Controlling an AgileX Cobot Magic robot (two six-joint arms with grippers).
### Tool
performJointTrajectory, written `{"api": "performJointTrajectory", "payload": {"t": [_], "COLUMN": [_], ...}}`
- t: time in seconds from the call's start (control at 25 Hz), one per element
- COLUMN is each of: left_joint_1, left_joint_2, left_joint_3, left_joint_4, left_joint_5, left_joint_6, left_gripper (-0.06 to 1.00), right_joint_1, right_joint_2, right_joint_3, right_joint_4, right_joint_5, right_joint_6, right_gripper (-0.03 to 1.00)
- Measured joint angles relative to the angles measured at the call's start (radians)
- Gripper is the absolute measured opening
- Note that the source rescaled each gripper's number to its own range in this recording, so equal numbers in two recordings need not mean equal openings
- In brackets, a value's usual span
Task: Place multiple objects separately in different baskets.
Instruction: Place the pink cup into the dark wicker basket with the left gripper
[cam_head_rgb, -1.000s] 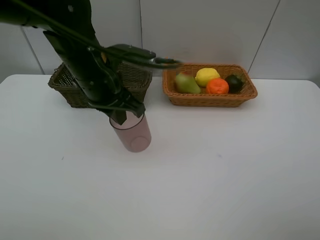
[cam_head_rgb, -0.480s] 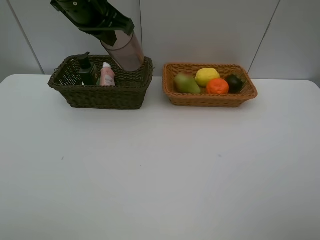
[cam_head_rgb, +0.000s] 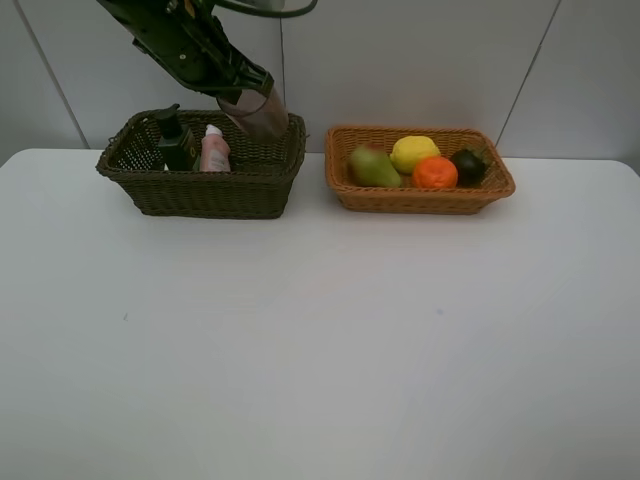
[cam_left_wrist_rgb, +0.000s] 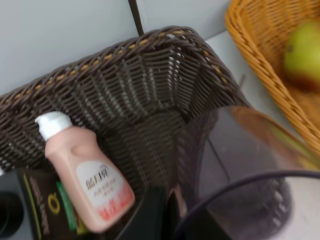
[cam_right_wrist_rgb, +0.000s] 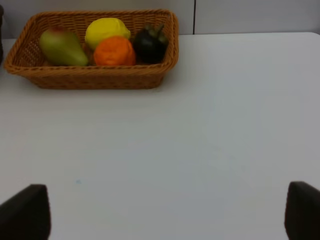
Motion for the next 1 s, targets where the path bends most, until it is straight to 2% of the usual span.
{"api": "performJointTrajectory", "payload": {"t": [0.4,0.68,1.0], "left_joint_1": [0.069,0.108,0.114], "left_joint_2": [0.127,0.15,0.157], "left_joint_3": [0.0,0.0,0.0], "left_joint_4": [-0.014,-0.035,-0.054], "left_joint_5": [-0.118,-0.124,-0.125], "left_joint_6": [0.0,0.0,0.0], "left_gripper": [0.0,0.0,0.0], "right_joint_1": [0.0,0.0,0.0], "right_joint_2": [0.0,0.0,0.0], "right_joint_3": [0.0,0.0,0.0], "right_joint_4": [0.0,0.0,0.0], "right_joint_5": [0.0,0.0,0.0], "right_joint_6": [0.0,0.0,0.0], "right_gripper": [1.0,1.0,1.0]}}
